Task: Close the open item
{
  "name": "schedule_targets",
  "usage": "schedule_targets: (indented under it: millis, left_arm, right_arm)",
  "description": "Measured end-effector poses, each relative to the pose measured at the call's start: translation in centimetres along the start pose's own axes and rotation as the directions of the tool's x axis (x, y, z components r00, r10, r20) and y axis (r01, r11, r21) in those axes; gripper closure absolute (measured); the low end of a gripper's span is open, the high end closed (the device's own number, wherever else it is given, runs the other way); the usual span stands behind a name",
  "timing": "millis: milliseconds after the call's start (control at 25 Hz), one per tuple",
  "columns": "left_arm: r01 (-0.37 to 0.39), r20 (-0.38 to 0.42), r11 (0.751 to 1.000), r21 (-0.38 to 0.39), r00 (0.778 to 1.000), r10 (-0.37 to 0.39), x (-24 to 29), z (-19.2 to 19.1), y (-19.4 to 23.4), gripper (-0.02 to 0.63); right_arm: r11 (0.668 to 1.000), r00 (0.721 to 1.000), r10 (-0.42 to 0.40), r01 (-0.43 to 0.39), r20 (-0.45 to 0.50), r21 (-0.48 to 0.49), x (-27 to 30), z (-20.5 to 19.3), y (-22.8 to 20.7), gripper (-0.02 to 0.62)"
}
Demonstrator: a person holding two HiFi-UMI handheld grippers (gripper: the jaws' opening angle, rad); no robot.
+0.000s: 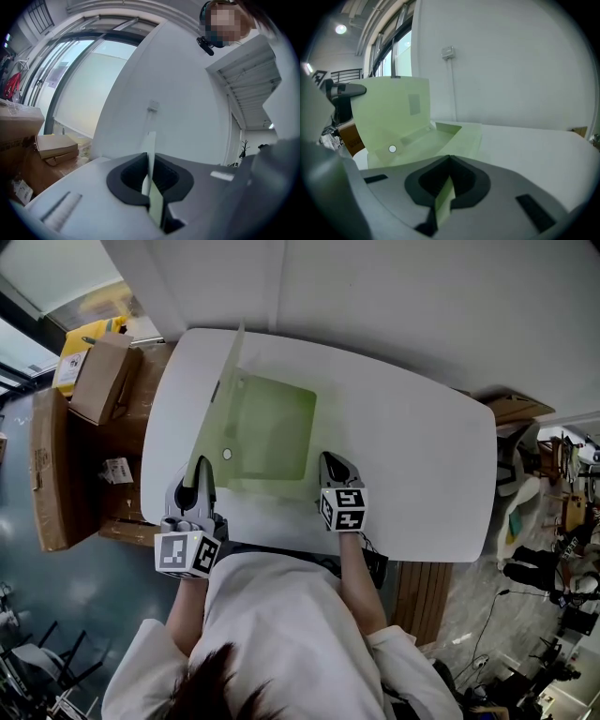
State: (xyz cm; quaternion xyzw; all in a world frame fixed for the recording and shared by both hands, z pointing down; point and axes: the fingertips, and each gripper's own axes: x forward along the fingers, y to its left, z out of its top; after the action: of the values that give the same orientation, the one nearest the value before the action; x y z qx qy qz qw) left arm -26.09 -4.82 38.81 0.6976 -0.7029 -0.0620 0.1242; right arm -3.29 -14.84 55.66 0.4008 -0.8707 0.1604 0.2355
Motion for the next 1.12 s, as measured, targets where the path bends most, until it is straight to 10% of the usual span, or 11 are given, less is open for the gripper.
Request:
schedule_targets:
  millis: [1120]
  left_arm:
    - [0.061,-0.031,0.996,0.067,0.998,-0.059,0.2,-0.2,-2.0,0.597]
  right_arm:
    - [0.995,0.988,-0.047,0.033,0.145,0.095,-4.1,3.5,0.0,0.591]
